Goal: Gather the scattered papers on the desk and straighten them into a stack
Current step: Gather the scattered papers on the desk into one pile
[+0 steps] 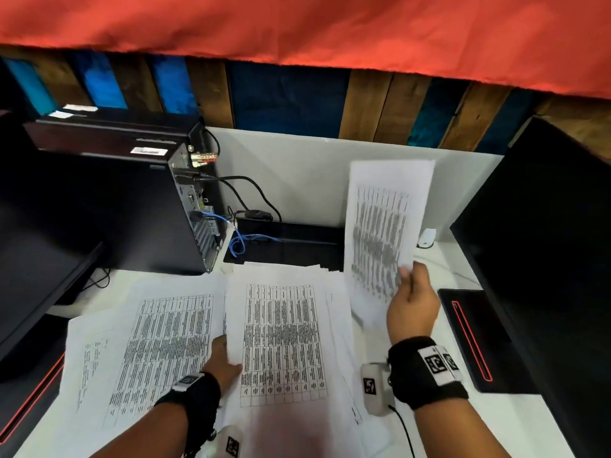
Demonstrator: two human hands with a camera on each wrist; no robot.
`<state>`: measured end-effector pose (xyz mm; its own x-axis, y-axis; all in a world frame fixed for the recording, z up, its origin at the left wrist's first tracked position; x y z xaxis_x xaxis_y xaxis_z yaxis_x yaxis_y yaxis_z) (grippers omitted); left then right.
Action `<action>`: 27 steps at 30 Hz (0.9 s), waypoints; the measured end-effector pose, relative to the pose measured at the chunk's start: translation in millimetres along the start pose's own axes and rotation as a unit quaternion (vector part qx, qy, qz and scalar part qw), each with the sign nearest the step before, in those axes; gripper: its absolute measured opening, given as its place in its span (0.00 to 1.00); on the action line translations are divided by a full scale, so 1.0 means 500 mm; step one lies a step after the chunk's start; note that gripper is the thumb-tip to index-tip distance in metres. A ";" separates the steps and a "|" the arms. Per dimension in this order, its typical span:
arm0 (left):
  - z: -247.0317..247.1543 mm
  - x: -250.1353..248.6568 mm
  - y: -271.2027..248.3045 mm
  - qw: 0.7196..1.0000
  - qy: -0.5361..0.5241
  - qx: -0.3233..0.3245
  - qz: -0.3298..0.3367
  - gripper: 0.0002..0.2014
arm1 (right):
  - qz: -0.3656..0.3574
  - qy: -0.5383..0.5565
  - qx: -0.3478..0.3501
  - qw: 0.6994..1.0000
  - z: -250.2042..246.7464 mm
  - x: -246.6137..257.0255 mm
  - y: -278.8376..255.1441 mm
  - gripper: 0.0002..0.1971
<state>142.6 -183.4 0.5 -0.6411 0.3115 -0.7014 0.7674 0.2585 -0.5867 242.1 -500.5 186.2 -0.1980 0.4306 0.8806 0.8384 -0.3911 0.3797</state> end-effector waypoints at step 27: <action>0.045 -0.097 -0.053 0.999 0.005 0.051 0.017 0.40 | 0.393 -0.059 0.288 0.871 0.121 -0.255 -0.243 0.50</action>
<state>153.4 -225.7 40.9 -0.6138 0.3283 -0.7180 0.7846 0.1533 -0.6007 196.4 -458.7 10.7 0.5777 0.3079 0.7560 0.8138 -0.1454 -0.5627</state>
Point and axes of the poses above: each hand's wrist, its own y-axis towards the middle knuckle, its own z-axis out of the palm, x = y × z, the point moved 5 cm from there along y, towards the middle knuckle, and after that the axes turned 5 degrees about y, right-handed, at the moved point
